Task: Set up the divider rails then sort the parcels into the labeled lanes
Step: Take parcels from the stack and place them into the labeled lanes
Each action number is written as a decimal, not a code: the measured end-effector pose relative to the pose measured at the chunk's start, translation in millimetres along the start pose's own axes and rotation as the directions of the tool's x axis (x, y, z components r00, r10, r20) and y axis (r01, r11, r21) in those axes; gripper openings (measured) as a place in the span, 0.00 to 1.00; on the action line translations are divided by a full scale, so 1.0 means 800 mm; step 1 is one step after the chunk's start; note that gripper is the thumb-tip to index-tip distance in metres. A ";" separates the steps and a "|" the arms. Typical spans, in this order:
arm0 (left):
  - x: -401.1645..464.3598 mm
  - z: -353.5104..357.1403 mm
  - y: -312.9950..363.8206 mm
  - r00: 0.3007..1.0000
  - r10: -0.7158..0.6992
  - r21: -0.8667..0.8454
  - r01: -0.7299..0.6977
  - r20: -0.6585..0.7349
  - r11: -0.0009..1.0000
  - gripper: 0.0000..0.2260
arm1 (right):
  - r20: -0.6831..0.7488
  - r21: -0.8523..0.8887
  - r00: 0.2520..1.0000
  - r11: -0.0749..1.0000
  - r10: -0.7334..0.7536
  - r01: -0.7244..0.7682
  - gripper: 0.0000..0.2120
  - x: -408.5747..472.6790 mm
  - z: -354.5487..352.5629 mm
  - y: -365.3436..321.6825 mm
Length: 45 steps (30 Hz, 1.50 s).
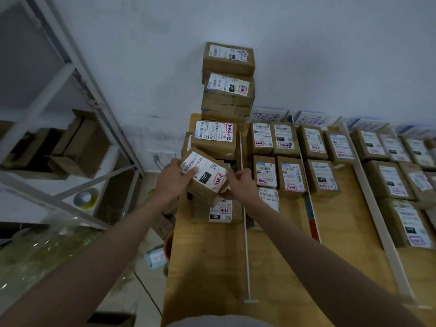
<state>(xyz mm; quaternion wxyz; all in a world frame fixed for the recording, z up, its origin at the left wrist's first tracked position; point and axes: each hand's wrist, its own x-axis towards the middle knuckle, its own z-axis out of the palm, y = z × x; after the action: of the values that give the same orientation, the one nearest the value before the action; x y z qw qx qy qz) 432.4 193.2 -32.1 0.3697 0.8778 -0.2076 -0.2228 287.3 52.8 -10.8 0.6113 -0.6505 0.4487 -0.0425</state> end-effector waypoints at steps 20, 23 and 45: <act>-0.036 0.034 0.081 0.888 0.312 0.127 -0.371 0.338 0.920 0.21 | 0.063 -0.163 0.998 0.987 0.018 -0.007 0.17 -0.094 -0.088 0.059; -0.053 0.052 0.095 0.890 0.309 0.217 -0.392 0.335 0.894 0.25 | 0.025 -0.124 0.999 0.991 0.042 -0.039 0.16 -0.106 -0.105 0.062; -0.150 0.216 0.148 0.732 0.426 0.611 -0.680 0.533 0.405 0.26 | -0.466 0.011 0.869 0.984 0.164 -0.180 0.19 -0.193 -0.275 0.188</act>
<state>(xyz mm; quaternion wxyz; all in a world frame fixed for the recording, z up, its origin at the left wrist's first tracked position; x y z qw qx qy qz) 216.9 84.3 -24.3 -0.0288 0.7807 -0.6161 -0.1006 -17.4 6.7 -4.9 0.4766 -0.5886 0.6388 -0.1354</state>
